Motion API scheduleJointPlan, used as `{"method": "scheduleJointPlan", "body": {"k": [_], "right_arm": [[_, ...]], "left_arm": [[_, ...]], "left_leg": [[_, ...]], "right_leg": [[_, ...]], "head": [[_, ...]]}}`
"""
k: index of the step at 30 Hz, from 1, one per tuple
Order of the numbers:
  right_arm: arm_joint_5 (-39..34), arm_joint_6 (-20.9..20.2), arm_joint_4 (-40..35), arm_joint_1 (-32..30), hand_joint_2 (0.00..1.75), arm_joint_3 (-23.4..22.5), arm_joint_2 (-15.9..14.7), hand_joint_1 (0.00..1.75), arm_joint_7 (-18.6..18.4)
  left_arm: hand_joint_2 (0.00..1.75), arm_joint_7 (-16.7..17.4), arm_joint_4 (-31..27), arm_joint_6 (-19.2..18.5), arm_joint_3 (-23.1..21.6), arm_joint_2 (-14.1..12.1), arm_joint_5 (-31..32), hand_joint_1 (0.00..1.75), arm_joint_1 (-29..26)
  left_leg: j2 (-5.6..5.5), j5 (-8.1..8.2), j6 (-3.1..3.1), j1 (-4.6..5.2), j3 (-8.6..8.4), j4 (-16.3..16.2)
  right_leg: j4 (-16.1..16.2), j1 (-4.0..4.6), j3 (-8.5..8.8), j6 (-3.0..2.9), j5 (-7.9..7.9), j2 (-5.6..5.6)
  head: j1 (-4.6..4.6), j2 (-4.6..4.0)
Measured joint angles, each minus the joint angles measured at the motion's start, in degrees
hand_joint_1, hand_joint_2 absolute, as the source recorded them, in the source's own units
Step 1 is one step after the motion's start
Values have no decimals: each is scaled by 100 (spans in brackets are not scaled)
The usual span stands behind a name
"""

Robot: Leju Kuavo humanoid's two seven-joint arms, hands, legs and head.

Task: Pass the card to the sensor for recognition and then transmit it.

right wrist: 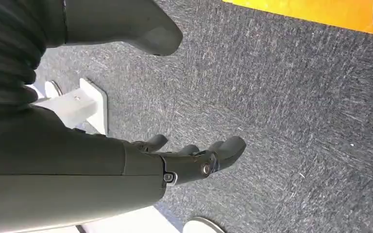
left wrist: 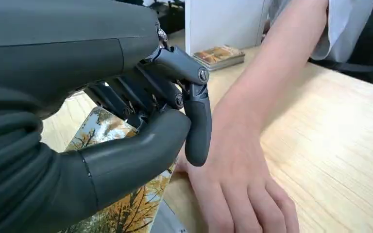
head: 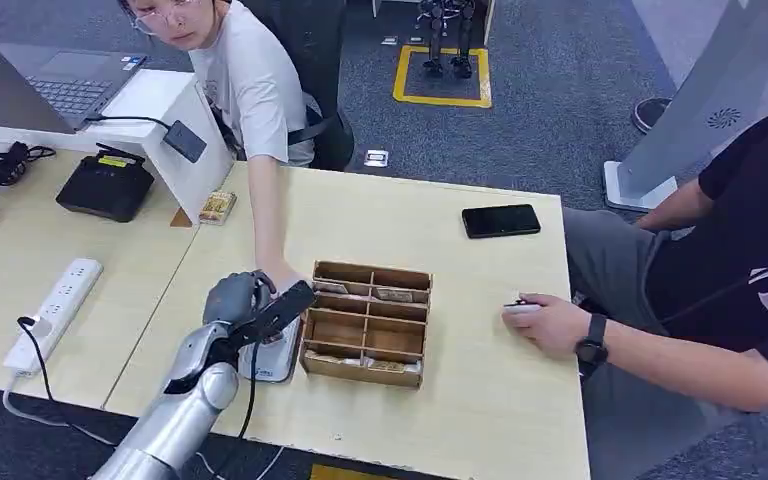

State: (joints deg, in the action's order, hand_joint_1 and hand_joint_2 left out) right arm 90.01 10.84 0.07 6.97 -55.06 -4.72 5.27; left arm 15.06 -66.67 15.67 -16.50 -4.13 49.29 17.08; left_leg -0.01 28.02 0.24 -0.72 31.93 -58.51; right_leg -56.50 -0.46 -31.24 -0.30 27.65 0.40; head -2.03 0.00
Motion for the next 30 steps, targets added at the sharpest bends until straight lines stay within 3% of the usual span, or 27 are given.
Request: {"method": "scheduleJointPlan", "body": {"k": [30], "right_arm": [[0,-11,2,107,175,-101,15,0,2]], "left_arm": [[175,-9,612,-372,31,-116,-1082,175,382]], "left_leg": [[0,0,0,0,1,0]], "right_leg": [[0,0,0,0,-1,0]], "head": [[2,0]]}}
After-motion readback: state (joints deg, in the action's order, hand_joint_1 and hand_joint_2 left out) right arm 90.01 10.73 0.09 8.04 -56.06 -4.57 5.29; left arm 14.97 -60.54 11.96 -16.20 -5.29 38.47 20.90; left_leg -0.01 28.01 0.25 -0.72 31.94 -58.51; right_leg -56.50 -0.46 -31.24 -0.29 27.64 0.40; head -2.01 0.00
